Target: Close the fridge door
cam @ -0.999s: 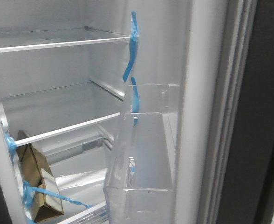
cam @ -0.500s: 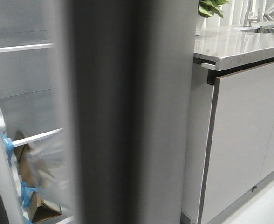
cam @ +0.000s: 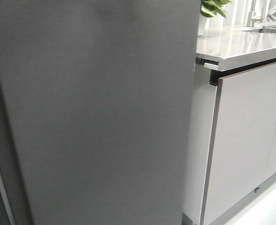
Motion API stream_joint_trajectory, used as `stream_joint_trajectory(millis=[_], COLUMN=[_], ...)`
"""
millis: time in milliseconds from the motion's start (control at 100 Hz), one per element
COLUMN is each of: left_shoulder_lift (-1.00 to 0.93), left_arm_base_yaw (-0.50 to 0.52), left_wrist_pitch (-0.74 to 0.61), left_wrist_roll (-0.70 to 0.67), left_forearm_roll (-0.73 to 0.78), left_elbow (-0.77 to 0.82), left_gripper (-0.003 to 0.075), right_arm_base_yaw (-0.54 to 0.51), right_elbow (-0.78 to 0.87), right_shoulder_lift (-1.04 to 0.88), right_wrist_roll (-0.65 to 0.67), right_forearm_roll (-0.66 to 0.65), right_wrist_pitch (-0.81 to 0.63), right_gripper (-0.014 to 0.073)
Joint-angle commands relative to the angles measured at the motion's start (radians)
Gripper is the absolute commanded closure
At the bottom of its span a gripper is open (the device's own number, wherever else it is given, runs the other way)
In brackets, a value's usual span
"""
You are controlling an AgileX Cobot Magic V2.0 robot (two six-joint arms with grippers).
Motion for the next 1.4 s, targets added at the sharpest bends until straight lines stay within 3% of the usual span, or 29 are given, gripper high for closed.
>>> stream_joint_trajectory(millis=[0, 210, 340, 550, 729, 809, 959, 1389], left_shoulder_lift=[-0.011, -0.011, -0.011, -0.011, -0.011, -0.011, -0.011, -0.011], left_arm_base_yaw=[-0.008, -0.008, 0.0, 0.004, 0.004, 0.004, 0.004, 0.004], left_wrist_pitch=[-0.073, -0.073, -0.073, -0.073, -0.073, -0.073, -0.073, -0.073], left_wrist_roll=[-0.004, -0.004, -0.004, -0.004, -0.004, -0.004, -0.004, -0.004], left_forearm_roll=[-0.004, -0.004, -0.004, -0.004, -0.004, -0.004, -0.004, -0.004], left_elbow=[0.035, 0.035, 0.035, 0.035, 0.035, 0.035, 0.035, 0.035], left_gripper=[0.074, 0.074, 0.074, 0.074, 0.074, 0.074, 0.074, 0.074], right_arm_base_yaw=[0.025, 0.05, 0.05, 0.046, 0.016, -0.001, -0.059, -0.337], right_elbow=[-0.115, -0.275, -0.348, -0.359, -0.349, -0.308, -0.175, 0.42], right_shoulder_lift=[0.019, 0.142, 0.2, 0.197, 0.114, 0.057, -0.096, -0.689], right_wrist_roll=[-0.005, -0.005, -0.005, -0.003, 0.044, 0.127, 0.136, 0.144], right_forearm_roll=[-0.11, -0.251, -0.258, -0.258, -0.372, -0.446, -0.545, -0.796], right_wrist_pitch=[-0.084, -0.089, -0.063, 0.015, 0.154, 0.156, 0.164, 0.15], right_gripper=[0.0639, 0.0639, 0.0639, 0.0639, 0.0639, 0.0639, 0.0639, 0.0639])
